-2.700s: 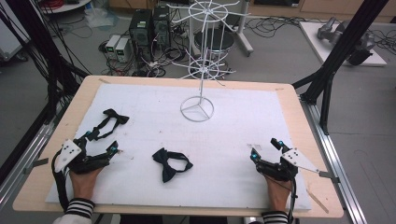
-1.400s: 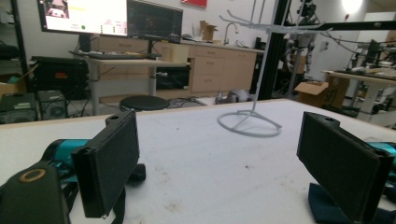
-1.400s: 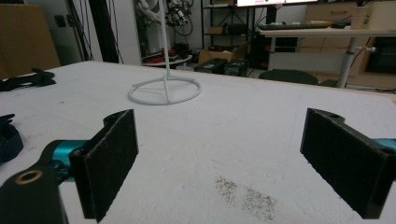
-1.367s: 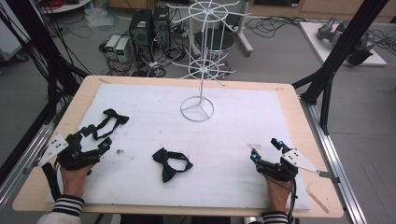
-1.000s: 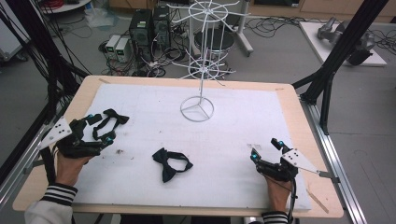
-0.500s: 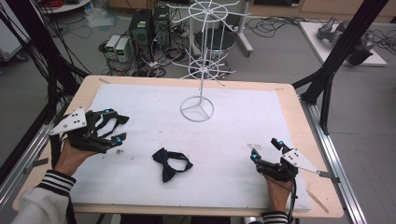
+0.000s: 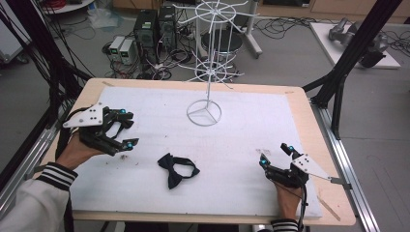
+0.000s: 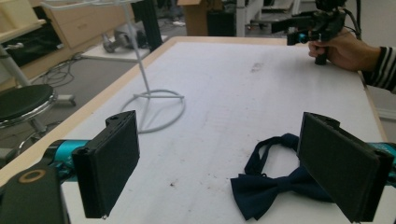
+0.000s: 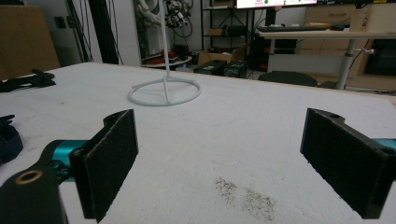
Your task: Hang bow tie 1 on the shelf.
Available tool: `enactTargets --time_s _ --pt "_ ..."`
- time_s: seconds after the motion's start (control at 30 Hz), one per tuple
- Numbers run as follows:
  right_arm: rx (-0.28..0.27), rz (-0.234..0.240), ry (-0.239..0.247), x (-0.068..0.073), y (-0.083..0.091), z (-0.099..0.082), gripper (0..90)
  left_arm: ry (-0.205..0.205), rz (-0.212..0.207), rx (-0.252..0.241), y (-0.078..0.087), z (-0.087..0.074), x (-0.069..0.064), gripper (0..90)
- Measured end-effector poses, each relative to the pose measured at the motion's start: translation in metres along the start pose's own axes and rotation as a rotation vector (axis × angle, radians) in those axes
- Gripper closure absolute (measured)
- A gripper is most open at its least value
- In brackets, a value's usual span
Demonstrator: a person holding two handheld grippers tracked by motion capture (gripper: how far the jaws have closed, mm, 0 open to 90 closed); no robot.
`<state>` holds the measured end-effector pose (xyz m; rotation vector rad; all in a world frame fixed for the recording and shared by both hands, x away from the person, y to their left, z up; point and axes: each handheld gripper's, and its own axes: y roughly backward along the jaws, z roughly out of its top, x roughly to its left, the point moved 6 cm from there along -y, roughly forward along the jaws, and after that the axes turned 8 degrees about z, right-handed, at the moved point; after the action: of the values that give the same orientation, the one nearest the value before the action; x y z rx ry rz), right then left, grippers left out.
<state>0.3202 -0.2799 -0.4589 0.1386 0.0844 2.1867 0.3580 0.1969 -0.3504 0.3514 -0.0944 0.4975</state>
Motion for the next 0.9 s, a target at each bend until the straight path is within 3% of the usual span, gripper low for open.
enactTargets --time_s 0.53,0.73,0.77,0.9 --pt "-0.003 -0.001 -0.001 0.000 0.000 0.000 10.6 -0.121 -0.150 0.148 -0.034 0.012 -0.020 13.6" --pt "-0.004 0.000 -0.001 0.001 0.001 0.000 10.6 -0.142 -0.184 0.189 -0.042 0.012 -0.025 13.6" --pt "-0.005 0.000 0.000 0.001 0.001 0.000 10.6 -0.160 -0.203 0.214 -0.046 0.011 -0.028 13.6" --pt "-0.005 0.000 -0.001 0.001 0.001 0.000 10.6 -0.187 -0.233 0.237 -0.054 0.008 -0.034 13.6"
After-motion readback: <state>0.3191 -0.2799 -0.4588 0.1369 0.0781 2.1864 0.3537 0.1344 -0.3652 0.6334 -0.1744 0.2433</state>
